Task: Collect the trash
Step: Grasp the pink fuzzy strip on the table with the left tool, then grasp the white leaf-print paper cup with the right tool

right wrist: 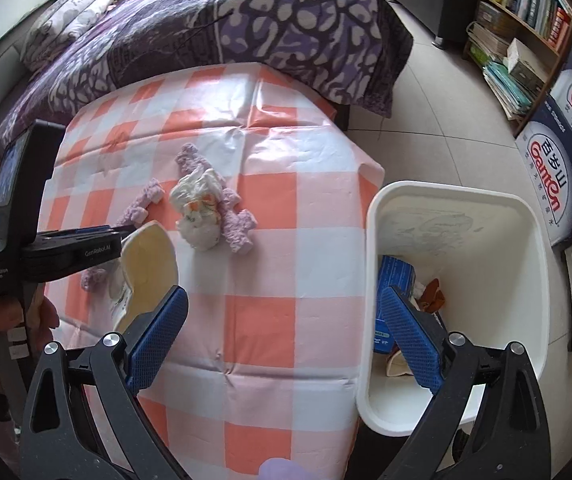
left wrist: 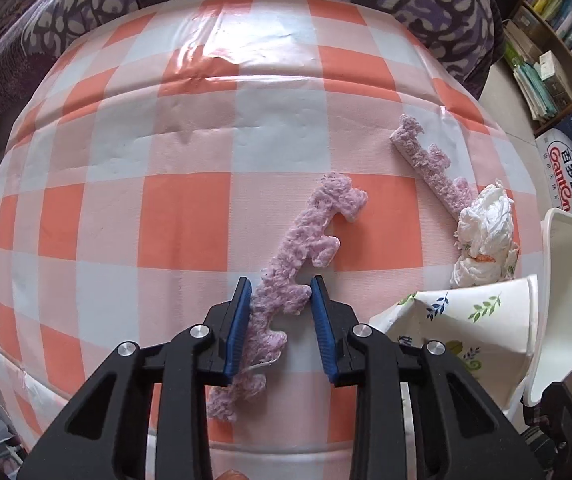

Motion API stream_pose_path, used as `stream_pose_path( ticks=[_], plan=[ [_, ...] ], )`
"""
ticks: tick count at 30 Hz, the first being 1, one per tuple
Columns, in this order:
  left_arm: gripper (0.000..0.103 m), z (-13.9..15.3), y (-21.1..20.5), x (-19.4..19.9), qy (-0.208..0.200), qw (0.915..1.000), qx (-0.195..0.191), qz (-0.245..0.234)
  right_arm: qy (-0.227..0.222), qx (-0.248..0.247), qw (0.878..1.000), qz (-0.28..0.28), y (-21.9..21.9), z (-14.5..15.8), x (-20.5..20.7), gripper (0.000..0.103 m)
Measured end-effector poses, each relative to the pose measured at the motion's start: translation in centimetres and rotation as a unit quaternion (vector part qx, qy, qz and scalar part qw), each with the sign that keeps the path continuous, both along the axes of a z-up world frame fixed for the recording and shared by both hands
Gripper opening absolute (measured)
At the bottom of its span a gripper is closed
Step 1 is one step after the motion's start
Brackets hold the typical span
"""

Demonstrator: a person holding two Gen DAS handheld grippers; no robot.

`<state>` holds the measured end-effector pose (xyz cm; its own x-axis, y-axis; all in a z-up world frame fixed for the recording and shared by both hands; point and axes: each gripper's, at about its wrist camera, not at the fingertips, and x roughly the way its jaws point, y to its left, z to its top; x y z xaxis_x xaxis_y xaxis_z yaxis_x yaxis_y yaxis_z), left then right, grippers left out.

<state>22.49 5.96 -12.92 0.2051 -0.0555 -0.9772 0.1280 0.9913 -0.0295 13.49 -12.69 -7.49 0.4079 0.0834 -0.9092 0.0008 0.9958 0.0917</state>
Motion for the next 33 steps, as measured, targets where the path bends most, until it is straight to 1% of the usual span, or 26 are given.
stream_pose_path(
  ticks=[2, 4, 6, 9, 12, 15, 18, 23, 25, 26, 28, 32, 33],
  plan=[
    [0.030, 0.0, 1.1, -0.5, 0.004, 1.0000, 0.000, 0.004, 0.002, -0.003, 0.999, 0.037, 1.9, -0.6, 0.1, 0.093],
    [0.030, 0.1, 2.3, -1.0, 0.007, 0.9999, 0.008, 0.010, 0.008, 0.000, 0.998, 0.070, 3.6, -1.2, -0.1, 0.093],
    [0.030, 0.2, 3.8, -1.5, 0.006, 0.9997, 0.014, 0.019, 0.010, 0.005, 0.997, 0.081, 4.8, -1.6, -0.3, 0.093],
    [0.030, 0.5, 6.1, -2.3, 0.003, 0.9992, 0.016, 0.036, 0.008, 0.012, 0.998, 0.063, 5.9, -2.1, 0.1, 0.093],
    [0.030, 1.0, 8.2, -3.2, -0.002, 0.9987, 0.013, 0.049, 0.001, 0.033, 0.999, 0.006, 5.7, -2.4, 0.6, 0.093],
    [0.030, 1.5, 9.9, -3.9, -0.006, 0.9983, 0.003, 0.059, -0.017, 0.047, 0.998, -0.031, 5.3, -2.6, 1.3, 0.093],
    [0.030, 2.1, 11.6, -4.5, -0.009, 0.9976, -0.005, 0.069, -0.015, 0.050, 0.998, -0.035, 5.1, -3.1, 2.2, 0.093],
    [0.030, 3.1, 13.3, -5.0, -0.021, 0.9961, -0.022, 0.082, 0.032, 0.095, 0.994, -0.051, 4.7, -5.2, 2.9, 0.093],
    [0.030, 3.3, 13.3, -5.0, -0.024, 0.9959, -0.028, 0.083, 0.040, 0.107, 0.992, -0.051, 4.8, -6.0, 3.1, 0.094],
    [0.030, 3.4, 13.2, -5.1, -0.025, 0.9959, -0.029, 0.082, 0.041, 0.112, 0.991, -0.054, 4.8, -6.2, 3.1, 0.096],
    [0.030, 3.4, 13.2, -5.3, -0.025, 0.9961, -0.031, 0.079, 0.035, 0.105, 0.992, -0.053, 5.2, -6.2, 3.1, 0.097],
    [0.030, 3.3, 13.2, -5.4, -0.027, 0.9960, -0.030, 0.079, 0.030, 0.074, 0.996, -0.027, 6.5, -6.2, 2.8, 0.096],
    [0.030, 3.4, 13.4, -5.5, -0.027, 0.9959, -0.030, 0.081, 0.024, 0.076, 0.997, -0.023, 6.7, -6.1, 2.5, 0.090]
  ],
)
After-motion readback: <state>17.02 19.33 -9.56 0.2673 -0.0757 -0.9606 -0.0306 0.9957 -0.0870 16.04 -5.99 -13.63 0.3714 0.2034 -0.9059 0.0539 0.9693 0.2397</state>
